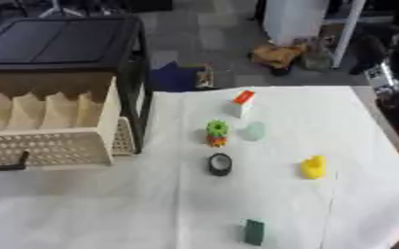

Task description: Pick up objects from table and place into drawer.

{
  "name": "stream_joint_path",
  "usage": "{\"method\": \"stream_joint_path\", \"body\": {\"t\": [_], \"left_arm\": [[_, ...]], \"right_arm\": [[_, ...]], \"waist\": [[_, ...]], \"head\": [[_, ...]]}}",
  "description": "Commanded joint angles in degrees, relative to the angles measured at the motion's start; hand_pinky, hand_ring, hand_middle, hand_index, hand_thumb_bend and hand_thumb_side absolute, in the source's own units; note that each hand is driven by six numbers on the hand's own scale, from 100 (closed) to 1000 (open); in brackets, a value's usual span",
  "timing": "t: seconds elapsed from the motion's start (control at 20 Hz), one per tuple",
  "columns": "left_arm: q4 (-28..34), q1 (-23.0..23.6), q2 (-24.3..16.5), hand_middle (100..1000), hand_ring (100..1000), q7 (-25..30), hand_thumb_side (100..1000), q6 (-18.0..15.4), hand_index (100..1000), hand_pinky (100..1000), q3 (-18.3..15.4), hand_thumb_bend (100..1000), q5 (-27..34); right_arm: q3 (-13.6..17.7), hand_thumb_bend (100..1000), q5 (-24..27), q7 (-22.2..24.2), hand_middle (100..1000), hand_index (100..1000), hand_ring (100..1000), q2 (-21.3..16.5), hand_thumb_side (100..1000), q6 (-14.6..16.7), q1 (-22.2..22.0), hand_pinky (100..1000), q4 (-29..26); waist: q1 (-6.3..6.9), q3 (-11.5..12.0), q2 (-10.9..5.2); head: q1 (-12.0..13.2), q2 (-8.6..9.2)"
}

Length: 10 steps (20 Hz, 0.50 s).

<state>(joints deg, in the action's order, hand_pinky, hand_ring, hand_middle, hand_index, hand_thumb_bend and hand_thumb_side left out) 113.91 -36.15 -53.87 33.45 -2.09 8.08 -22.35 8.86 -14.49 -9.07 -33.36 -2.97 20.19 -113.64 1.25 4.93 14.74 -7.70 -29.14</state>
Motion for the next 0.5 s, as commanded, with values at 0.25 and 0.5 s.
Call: {"method": "stream_joint_path", "body": {"t": [0.25,0.5], "left_arm": [[0.7,-2.9,3.6,100,100,-5.5,1000,1.0,746,100,-5.1,262,9.2],[0.7,-3.4,5.2,100,100,-11.8,1000,3.0,741,100,-7.3,286,13.0]], "right_arm": [[0.8,437,0.3,-0.6,640,845,547,-1.6,1000,-0.6,0.9,663,-1.0],[0.7,438,0.3,-0.7,642,844,549,-2.1,1000,-0.9,1.1,665,-1.0]], "waist": [[-0.11,0.4,-1.74],[-0.10,0.6,-2.19]], "head": [[-1.7,-1.50],[-2.6,-2.13]]}}
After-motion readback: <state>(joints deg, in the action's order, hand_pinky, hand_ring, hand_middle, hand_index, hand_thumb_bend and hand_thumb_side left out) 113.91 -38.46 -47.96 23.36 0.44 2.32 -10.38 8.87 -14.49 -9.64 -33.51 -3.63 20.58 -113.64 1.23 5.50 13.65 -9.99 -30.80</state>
